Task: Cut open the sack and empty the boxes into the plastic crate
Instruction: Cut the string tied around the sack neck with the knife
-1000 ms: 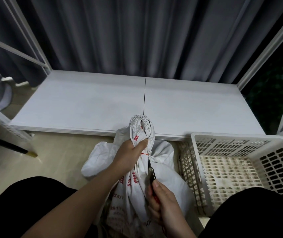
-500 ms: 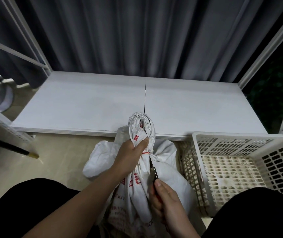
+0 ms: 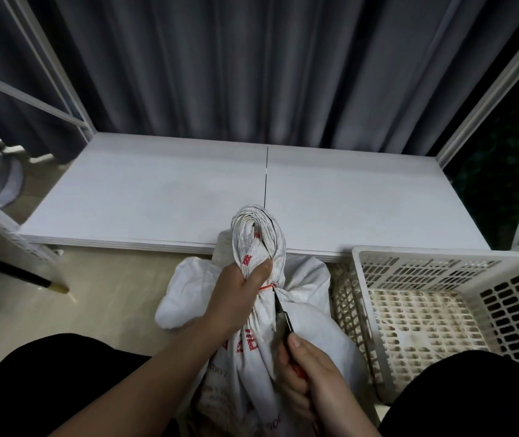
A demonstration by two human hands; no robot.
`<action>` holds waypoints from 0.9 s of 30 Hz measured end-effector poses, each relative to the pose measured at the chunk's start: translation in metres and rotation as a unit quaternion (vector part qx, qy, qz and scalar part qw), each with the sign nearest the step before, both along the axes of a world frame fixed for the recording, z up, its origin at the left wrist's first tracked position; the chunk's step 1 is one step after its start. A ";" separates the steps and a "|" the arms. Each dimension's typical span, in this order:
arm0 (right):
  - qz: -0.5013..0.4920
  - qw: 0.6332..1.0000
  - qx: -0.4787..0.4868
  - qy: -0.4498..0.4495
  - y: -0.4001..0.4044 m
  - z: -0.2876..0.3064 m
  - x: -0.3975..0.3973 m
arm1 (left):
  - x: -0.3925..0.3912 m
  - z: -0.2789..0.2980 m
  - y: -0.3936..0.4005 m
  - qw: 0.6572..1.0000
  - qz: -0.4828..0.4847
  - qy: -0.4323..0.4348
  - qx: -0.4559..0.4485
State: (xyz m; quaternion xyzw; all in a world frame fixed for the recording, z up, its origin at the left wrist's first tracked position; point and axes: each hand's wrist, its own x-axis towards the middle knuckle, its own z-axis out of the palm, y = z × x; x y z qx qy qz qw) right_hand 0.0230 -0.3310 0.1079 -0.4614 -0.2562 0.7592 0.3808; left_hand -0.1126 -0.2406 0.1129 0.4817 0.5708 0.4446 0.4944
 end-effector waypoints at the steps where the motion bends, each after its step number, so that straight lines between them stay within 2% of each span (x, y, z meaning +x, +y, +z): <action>1: -0.004 1.000 0.003 -0.003 -0.001 0.000 0.000 | 0.000 0.000 -0.001 1.000 -0.002 0.009 0.006; 12: -0.035 0.999 0.013 -0.007 -0.001 -0.002 -0.003 | 0.001 0.003 -0.005 0.999 -0.002 0.038 0.019; 15: -0.043 0.999 0.031 -0.009 -0.002 -0.002 -0.006 | 0.002 0.005 -0.006 1.000 -0.007 0.021 0.006; 20: -0.057 0.992 0.083 -0.077 -0.004 -0.003 -0.009 | 0.005 0.001 -0.001 0.998 -0.013 -0.049 -0.044; 27: -0.054 0.988 0.101 -0.103 -0.006 -0.007 -0.011 | 0.002 -0.002 0.009 0.996 -0.030 -0.051 -0.064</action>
